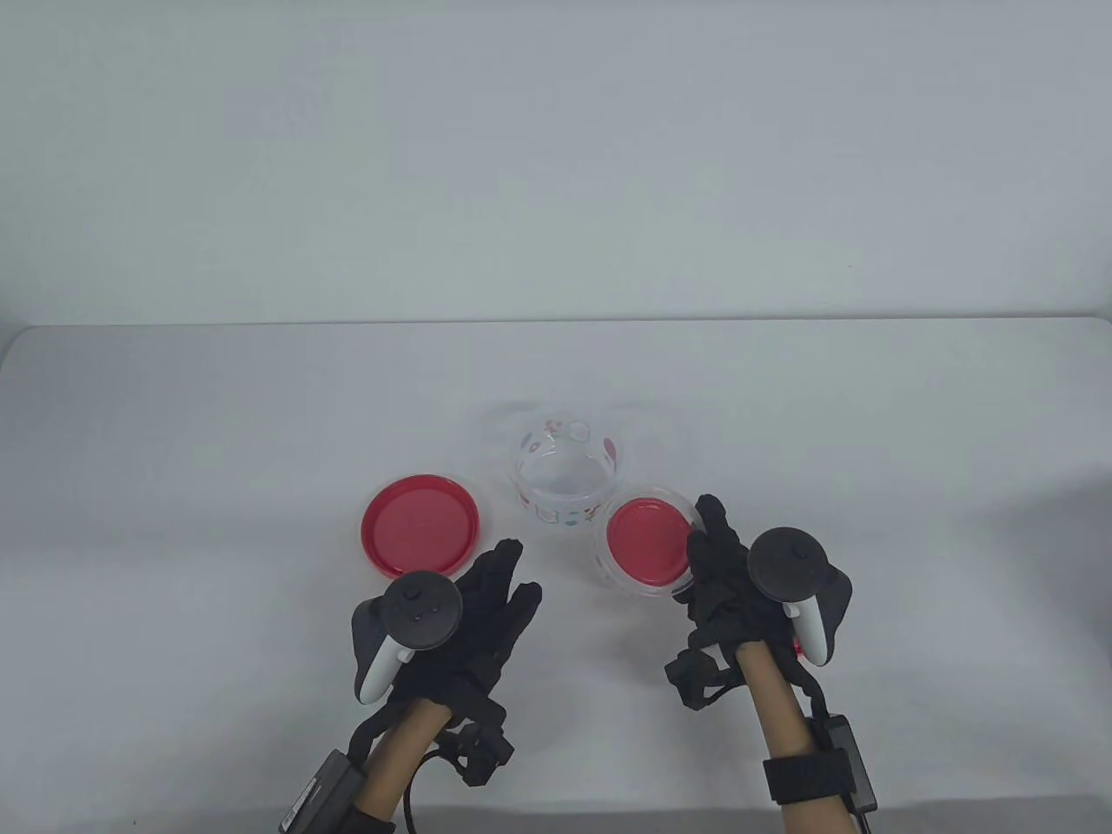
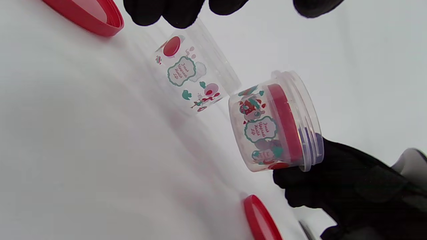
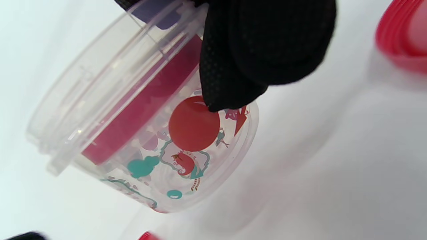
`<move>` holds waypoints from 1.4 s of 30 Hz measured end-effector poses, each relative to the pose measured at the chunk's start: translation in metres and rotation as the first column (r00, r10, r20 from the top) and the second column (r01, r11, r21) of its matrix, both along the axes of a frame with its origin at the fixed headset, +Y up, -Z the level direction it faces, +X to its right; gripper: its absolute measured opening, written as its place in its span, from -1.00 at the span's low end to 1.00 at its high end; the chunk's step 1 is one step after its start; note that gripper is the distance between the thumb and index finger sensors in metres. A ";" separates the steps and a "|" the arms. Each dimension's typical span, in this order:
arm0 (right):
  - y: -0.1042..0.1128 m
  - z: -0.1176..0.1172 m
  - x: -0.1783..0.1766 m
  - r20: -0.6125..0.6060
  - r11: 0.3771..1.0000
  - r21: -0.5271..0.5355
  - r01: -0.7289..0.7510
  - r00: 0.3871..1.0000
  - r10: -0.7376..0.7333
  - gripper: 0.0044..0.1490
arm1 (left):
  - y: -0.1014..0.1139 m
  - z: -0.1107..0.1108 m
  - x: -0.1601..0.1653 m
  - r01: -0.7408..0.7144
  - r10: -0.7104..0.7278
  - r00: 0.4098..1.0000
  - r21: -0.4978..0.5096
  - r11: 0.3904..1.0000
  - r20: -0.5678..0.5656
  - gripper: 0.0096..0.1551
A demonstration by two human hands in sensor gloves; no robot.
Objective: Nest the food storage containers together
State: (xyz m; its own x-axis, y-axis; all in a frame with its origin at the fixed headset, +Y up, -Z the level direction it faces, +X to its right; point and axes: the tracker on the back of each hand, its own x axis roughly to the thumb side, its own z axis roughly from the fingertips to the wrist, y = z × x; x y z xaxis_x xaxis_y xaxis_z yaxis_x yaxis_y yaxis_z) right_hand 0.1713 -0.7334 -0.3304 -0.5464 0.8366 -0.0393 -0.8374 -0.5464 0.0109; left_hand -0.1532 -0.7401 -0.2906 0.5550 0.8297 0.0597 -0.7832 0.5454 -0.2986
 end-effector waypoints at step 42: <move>0.034 0.013 0.012 0.001 0.986 0.044 -0.161 0.987 0.161 -0.27 | -0.028 0.004 0.014 -0.559 0.658 0.751 -0.475 0.679 0.055 0.14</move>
